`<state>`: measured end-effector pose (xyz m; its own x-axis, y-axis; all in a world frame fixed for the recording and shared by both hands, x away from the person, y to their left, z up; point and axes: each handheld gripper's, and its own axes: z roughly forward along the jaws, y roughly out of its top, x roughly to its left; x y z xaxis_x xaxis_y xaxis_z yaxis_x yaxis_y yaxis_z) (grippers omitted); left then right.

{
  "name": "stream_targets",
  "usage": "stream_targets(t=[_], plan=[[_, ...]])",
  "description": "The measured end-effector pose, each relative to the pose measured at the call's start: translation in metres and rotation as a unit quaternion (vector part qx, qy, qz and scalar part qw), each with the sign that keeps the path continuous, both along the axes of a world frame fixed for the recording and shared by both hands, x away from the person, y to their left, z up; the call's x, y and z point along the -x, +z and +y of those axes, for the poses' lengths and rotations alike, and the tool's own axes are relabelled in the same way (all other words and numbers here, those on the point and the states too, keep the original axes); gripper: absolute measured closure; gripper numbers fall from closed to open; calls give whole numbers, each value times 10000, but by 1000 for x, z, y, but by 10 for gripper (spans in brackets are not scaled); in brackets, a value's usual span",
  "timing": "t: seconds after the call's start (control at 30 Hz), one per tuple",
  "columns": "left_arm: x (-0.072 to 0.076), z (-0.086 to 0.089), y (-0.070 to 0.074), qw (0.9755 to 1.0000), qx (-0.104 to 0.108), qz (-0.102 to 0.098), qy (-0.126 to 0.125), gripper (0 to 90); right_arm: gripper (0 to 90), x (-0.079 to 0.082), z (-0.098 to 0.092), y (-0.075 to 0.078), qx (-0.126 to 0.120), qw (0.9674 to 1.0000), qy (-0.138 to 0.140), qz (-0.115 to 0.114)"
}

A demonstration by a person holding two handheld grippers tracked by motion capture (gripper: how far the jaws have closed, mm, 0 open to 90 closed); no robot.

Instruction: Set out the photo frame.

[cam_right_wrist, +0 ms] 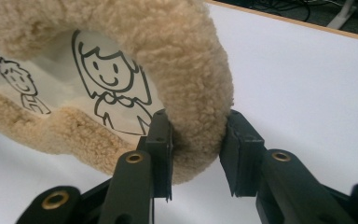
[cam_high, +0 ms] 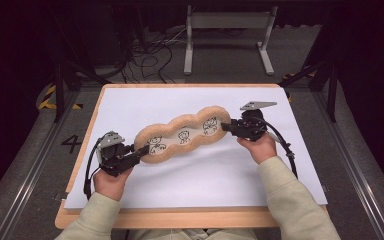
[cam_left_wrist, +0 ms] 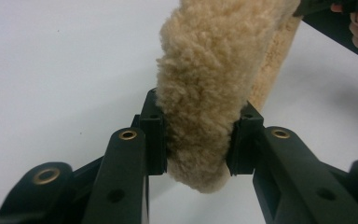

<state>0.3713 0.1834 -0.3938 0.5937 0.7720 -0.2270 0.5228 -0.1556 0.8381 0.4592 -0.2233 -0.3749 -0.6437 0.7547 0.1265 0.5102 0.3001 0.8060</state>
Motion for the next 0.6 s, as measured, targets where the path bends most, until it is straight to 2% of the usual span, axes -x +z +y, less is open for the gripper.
stream_targets(t=[0.1,0.2,0.27,0.4,0.5,0.6], plan=[[-6,-3,1,9999,74,14,-76,653,667,12,-8,3,-63,9999,-111,-92],[-13,-8,2,9998,116,-62,-154,638,662,21,-15,4,-96,9997,-222,-68],[-17,-10,2,9997,134,-111,-197,624,662,29,-20,5,-101,9995,-270,-159],[-24,-14,1,9995,133,-99,-283,598,660,39,-25,6,-24,9992,-312,-242],[-28,-18,0,9991,67,-172,-374,590,659,47,-28,4,86,9988,-379,-282],[-33,-20,-1,9988,31,-191,-446,584,659,53,-31,1,63,9988,-449,-210]])
